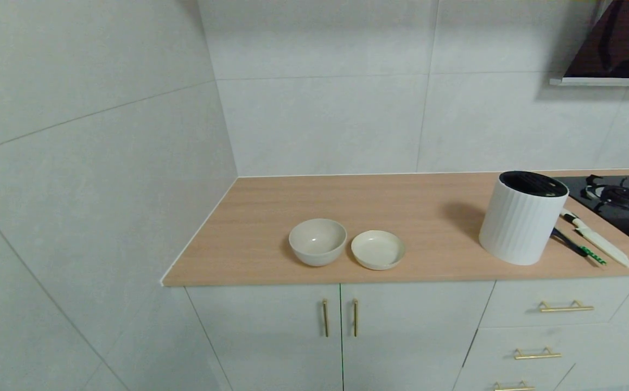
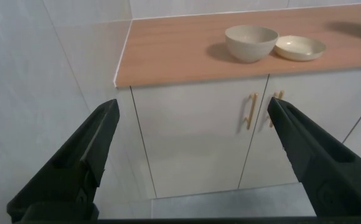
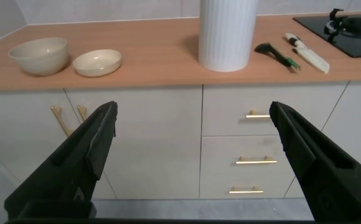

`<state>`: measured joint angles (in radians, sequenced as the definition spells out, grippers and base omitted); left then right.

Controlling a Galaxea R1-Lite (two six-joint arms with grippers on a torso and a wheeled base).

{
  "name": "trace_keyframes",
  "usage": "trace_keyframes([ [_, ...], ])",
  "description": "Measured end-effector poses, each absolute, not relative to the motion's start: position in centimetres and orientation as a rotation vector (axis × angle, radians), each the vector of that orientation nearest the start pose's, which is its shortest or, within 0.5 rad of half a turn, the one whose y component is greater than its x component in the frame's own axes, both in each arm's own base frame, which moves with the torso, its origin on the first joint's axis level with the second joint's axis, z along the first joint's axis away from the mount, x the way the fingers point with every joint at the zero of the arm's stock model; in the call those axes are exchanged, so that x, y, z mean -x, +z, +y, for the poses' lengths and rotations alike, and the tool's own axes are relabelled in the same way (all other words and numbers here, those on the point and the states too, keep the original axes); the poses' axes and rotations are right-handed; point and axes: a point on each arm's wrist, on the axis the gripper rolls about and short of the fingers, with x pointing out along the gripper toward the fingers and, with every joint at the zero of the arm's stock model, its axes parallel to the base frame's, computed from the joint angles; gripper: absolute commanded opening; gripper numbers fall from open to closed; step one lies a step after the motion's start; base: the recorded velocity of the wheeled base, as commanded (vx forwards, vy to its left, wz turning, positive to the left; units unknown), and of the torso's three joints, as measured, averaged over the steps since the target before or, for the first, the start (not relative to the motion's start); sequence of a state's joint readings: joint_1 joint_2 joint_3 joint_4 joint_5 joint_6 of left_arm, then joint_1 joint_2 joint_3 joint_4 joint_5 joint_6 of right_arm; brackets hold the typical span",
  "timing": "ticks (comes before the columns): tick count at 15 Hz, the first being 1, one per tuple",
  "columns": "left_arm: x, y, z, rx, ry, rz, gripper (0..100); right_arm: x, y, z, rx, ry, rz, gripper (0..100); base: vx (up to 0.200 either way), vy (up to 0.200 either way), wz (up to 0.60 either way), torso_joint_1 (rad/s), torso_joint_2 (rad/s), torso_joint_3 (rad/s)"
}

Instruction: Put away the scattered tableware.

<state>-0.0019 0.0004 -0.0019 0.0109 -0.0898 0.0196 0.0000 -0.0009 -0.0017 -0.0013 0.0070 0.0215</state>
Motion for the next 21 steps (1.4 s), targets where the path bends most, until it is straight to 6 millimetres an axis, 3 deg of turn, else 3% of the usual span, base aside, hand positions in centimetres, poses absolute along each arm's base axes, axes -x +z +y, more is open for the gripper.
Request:
trace_keyframes([
  [21, 2.30, 7.49, -0.20, -0.020, -0.091, 0.008, 100, 2.30, 7.61, 0.02, -0.021, 0.007, -0.004, 100, 0.000, 0.000, 0.00, -0.222, 0.51, 0.279],
])
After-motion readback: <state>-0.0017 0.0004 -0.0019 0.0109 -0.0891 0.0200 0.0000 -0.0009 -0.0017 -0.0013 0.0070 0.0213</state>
